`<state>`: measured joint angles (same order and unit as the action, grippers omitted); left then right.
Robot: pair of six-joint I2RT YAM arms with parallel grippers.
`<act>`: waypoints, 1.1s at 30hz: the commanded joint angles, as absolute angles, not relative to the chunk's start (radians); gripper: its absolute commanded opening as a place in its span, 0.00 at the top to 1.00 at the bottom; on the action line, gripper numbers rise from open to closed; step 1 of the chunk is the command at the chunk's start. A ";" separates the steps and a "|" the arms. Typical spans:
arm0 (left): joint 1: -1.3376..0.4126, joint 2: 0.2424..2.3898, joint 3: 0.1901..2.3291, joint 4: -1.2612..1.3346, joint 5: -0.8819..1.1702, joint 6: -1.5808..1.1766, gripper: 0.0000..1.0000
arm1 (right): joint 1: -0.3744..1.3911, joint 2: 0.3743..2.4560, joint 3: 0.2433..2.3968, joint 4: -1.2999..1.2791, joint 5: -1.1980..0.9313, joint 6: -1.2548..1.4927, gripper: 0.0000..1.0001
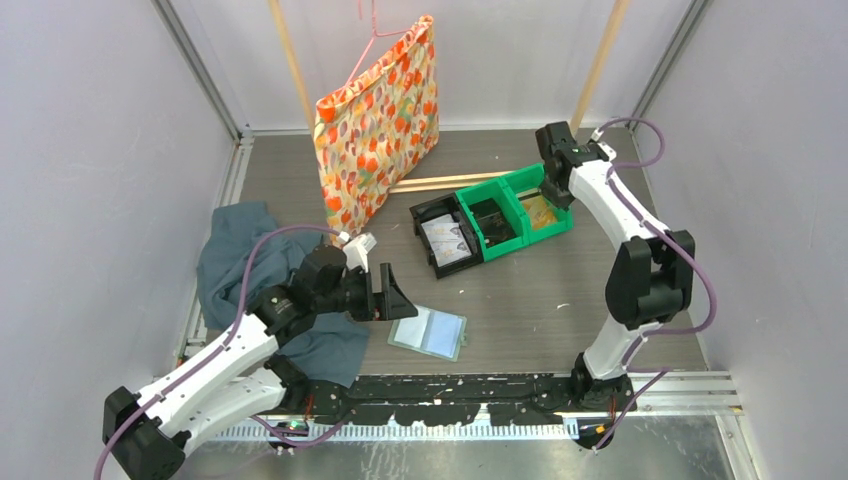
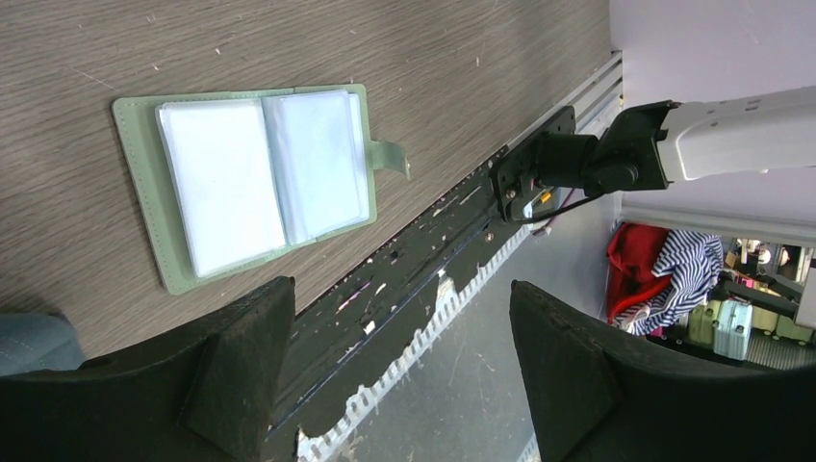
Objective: Take the credit cards out of the card holder
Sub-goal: Place the card holder at the center of the board, then reset both arms
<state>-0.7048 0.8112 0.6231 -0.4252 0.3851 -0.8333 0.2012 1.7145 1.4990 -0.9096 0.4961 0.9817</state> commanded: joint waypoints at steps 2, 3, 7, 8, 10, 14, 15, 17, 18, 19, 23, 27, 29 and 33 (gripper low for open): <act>-0.702 0.774 0.622 -0.442 0.371 -0.820 0.17 | 0.203 1.793 1.538 -0.892 0.492 0.998 0.99; -0.703 0.771 0.623 -0.447 0.365 -0.818 0.17 | 0.203 1.810 1.548 -0.893 0.488 1.002 0.99; -0.702 0.767 0.633 -0.468 0.351 -0.809 0.17 | 0.202 1.864 1.563 -0.874 0.491 1.021 1.00; -0.703 0.768 0.639 -0.479 0.349 -0.807 0.17 | 0.201 1.881 1.575 -0.873 0.491 1.025 1.00; -0.703 0.768 0.653 -0.501 0.347 -0.802 0.17 | 0.201 1.915 1.596 -0.874 0.492 1.035 0.99; -0.703 0.762 0.658 -0.523 0.347 -0.802 0.17 | 0.198 1.946 1.624 -0.835 0.457 1.045 0.61; -0.703 0.760 0.656 -0.523 0.345 -0.804 0.17 | 0.198 1.942 1.624 -0.819 0.448 1.032 0.29; -0.703 0.764 0.655 -0.522 0.353 -0.793 0.17 | 0.197 1.920 1.619 -0.782 0.433 1.015 0.02; -0.703 0.771 0.657 -0.525 0.356 -0.788 0.17 | 0.197 1.906 1.619 -0.773 0.430 1.003 0.01; -0.703 0.782 0.659 -0.525 0.357 -0.786 0.17 | 0.197 1.890 1.619 -0.770 0.429 0.995 0.00; -0.703 0.821 0.673 -0.516 0.356 -0.784 0.18 | 0.198 1.780 1.598 -0.749 0.422 0.965 0.00; -0.703 0.844 0.710 -0.509 0.385 -0.745 0.18 | 0.198 1.607 1.542 -0.721 0.408 0.900 0.00; -0.703 0.852 0.765 -0.539 0.375 -0.704 0.18 | 0.200 1.492 1.483 -0.700 0.402 0.852 0.00; -0.701 0.867 0.902 -0.672 0.255 -0.634 0.18 | 0.207 1.230 1.310 -0.685 0.466 0.792 0.00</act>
<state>-0.7048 0.8669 0.7647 -0.5835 0.3408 -0.7254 0.2020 1.4429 1.4258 -0.7002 0.4118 0.8845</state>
